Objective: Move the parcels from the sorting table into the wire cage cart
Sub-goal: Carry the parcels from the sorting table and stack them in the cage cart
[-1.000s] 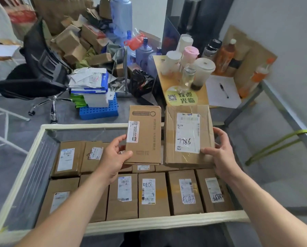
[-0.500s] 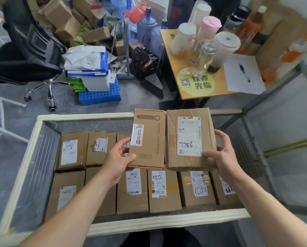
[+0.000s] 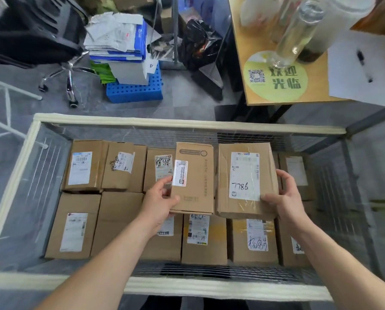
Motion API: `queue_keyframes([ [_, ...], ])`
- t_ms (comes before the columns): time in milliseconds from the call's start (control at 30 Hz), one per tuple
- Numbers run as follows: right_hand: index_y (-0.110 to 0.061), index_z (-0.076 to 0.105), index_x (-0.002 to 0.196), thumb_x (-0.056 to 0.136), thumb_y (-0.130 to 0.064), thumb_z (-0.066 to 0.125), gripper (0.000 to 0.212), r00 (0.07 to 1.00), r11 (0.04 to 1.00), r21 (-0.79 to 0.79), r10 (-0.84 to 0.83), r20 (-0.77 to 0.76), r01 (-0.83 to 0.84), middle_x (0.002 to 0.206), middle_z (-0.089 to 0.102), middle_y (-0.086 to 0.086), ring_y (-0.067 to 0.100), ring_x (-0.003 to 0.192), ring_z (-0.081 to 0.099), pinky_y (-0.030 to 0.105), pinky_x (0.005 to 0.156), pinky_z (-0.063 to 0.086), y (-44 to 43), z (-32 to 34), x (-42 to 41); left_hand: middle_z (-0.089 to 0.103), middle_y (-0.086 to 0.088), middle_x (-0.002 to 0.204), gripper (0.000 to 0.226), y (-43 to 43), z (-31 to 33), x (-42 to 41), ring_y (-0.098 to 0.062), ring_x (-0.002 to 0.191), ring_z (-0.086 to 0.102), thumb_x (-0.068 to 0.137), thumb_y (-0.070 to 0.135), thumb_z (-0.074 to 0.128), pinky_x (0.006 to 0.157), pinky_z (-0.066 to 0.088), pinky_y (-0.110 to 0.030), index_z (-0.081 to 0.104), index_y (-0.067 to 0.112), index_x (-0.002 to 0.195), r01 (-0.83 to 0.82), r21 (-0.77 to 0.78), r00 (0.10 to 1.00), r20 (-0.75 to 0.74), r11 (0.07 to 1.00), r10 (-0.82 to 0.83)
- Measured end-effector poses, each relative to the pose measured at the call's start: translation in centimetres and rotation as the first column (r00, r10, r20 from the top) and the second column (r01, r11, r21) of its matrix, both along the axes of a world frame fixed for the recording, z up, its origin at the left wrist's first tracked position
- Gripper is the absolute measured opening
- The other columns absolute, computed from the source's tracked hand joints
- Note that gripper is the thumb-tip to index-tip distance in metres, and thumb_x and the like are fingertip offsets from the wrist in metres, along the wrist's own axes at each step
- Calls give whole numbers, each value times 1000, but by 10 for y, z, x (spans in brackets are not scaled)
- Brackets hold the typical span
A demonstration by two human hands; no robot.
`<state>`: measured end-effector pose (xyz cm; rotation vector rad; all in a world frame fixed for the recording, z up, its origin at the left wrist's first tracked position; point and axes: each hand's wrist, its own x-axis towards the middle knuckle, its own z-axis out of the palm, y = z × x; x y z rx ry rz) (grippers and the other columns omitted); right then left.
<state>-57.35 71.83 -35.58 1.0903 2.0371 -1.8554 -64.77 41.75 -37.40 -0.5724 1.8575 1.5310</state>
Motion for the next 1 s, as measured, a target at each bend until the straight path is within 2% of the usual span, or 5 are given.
queue_keyframes([
  [133,-33,36,142,86,7,66,75,998,999,-37,-26,64,28,117,60,4,29,100,65,37,66,56,12,-39,-10,69,-1,115,62,15,-40,-2,-23,102,68,94,-5,61,76,62,-44,48,31,143,-12,-46,999,33,999,13],
  [333,-42,39,138,84,5,69,78,992,996,-92,2,130,10,122,61,10,37,105,65,55,82,59,15,-98,-27,70,0,114,63,20,-89,-13,-22,103,68,93,-5,61,83,61,-49,49,35,140,-63,-83,995,67,995,69],
  [733,-40,39,139,83,7,68,79,986,992,-118,56,156,-37,120,59,6,32,104,62,49,76,57,-11,-141,-67,68,0,111,61,-7,-127,-29,-20,98,70,94,-6,61,71,60,-38,50,33,139,-122,-89,990,56,988,128],
  [900,-44,41,136,83,9,67,79,985,988,-128,102,140,-85,117,62,6,32,102,64,52,78,58,-36,-145,-90,69,-4,109,62,-33,-133,-42,-25,97,71,93,-8,60,78,62,-50,51,32,139,-157,-94,987,32,983,160],
  [1000,-43,42,134,84,9,67,76,984,986,-116,136,117,-122,114,64,7,31,100,64,50,77,58,-57,-148,-105,69,-7,113,60,-54,-135,-50,-25,99,71,93,-9,59,76,62,-46,52,30,139,-196,-85,980,19,977,198],
])
